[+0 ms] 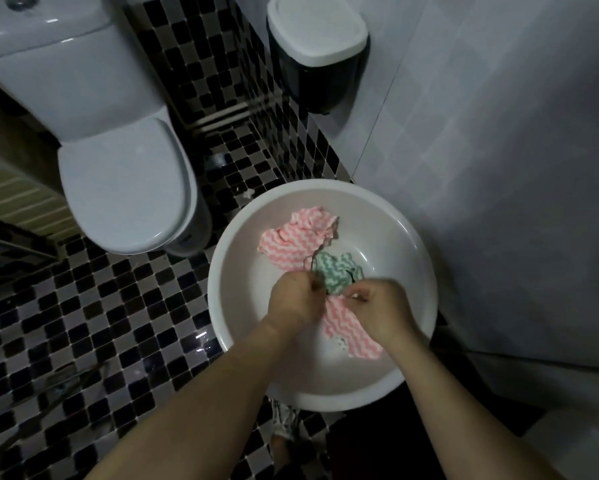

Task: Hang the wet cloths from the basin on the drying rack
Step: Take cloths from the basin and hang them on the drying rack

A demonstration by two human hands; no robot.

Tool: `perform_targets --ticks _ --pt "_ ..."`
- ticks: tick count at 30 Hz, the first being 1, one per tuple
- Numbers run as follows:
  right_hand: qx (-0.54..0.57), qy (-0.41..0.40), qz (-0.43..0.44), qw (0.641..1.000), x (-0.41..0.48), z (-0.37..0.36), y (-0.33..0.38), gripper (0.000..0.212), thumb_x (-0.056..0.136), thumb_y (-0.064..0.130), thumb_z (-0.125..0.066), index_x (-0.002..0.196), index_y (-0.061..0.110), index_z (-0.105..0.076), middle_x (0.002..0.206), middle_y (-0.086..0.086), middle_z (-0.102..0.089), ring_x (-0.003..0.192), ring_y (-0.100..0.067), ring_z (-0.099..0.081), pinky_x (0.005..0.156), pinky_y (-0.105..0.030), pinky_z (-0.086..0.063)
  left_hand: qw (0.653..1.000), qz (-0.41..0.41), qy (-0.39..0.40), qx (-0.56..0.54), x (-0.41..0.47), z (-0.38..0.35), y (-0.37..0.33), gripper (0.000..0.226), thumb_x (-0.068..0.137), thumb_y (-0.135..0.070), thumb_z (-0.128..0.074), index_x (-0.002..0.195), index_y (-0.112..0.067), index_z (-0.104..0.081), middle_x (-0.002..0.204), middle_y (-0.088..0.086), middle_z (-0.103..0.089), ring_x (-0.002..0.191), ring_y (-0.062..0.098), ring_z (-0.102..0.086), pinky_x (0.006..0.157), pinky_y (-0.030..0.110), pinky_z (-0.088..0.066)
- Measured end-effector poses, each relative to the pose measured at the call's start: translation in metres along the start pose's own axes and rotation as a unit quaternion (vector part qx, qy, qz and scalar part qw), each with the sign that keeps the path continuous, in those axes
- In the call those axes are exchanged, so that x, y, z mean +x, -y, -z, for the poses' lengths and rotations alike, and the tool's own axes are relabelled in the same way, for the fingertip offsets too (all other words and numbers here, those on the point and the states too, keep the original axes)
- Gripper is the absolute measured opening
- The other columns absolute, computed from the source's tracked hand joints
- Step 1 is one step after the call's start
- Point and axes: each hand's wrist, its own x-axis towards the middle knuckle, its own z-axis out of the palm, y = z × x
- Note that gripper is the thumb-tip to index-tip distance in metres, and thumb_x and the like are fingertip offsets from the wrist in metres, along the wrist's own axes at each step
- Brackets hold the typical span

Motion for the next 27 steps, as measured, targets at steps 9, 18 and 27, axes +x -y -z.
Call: perform_targets --ticks 9,18,27 --pt "0.500 -0.022 -0.206 0.841 -0.011 0.025 0.015 0.009 0.081 0.004 -0.072 0.089 0.005 -0.077 0.074 -0.011 -0.067 0.060 -0.015 -0.054 0.057 -0.024 -0.048 0.942 0.039 -0.074 -0.325 -0.038 0.064 0.005 0.028 0.095 -0.003 -0.054 0.075 -0.014 -0.069 0.058 -0.014 -0.063 0.051 -0.006 -0.053 0.057 0.011 -0.041" --pt "0.622 0.052 -0.231 0.746 -0.028 0.040 0.055 0.022 0.100 0.013 -0.050 0.082 0.006 -0.060 0.079 -0.016 -0.066 0.069 -0.023 -0.066 0.063 -0.036 -0.057 0.910 0.041 -0.024 -0.412 -0.082 0.096 -0.004 0.046 0.103 -0.026 -0.041 0.087 0.014 -0.056 0.074 0.023 -0.060 0.072 0.029 -0.059 0.081 0.037 -0.050" --pt "0.577 0.081 -0.279 0.764 -0.039 0.042 0.076 0.025 0.099 0.023 -0.045 0.093 0.009 -0.065 0.094 -0.018 -0.074 0.055 -0.020 -0.066 0.061 -0.025 -0.055 0.719 0.090 0.083 -0.684 -0.128 0.119 -0.042 0.019 0.086 -0.015 -0.065 0.092 0.002 -0.068 0.101 0.027 -0.068 0.082 0.030 -0.070 0.071 0.035 -0.061"
